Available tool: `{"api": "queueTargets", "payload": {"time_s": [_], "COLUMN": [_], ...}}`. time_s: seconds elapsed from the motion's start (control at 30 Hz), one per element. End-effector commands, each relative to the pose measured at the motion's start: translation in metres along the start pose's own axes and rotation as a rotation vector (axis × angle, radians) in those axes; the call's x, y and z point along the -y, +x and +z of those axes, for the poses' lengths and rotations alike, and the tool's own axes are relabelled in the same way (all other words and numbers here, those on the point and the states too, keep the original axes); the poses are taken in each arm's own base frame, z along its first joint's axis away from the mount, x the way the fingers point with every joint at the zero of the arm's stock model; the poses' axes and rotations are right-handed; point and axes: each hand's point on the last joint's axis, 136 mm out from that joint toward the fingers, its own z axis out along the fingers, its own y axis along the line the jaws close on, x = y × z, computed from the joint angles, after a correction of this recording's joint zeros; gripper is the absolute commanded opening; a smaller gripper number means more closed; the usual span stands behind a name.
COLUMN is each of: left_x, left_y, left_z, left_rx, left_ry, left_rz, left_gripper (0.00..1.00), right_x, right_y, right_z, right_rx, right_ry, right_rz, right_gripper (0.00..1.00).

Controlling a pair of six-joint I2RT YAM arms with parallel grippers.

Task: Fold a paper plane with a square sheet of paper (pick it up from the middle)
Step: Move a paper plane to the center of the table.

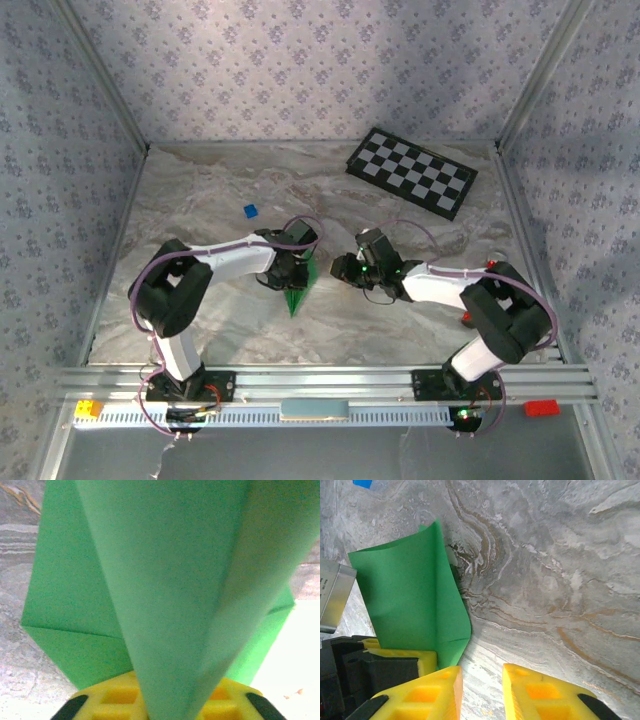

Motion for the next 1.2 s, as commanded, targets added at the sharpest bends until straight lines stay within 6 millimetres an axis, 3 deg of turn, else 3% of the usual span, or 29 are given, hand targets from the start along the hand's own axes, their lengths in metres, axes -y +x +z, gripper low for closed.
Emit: {"api": "queueTargets", "payload": {"time_s": [0.0,0.37,0.9,1.17], "left_x": [-0.015,-0.022,-0.015,-0.01], "left_y": [0.006,-0.001,0.001,-0.008], "left_z": [0.014,0.012,0.027,0.016], "left_rx": [-0.016,0.02,-0.013,0.024], "left_ry": [-0.087,-0.132,-0.163,-0.181], "left_rz": [-0.012,-0.043,-0.109,-0.093], "left_gripper": [0.23,0.34,0.35,0.36], "right_x": [0.012,0.027,0.038,0.038], "right_y": [0.0,-0.005,-0.006,-0.006], "right_z": [-0.009,-0.029,-0.039,-0.046], "right_rx": [0.015,0.052,0.064,0.077], "right_ry": [0.043,0.071,0.072,0.063], "right_rz": [-0.014,-0.006,0.007,0.001], "right_gripper": [0.29,0.3,0.31,0.31]}}
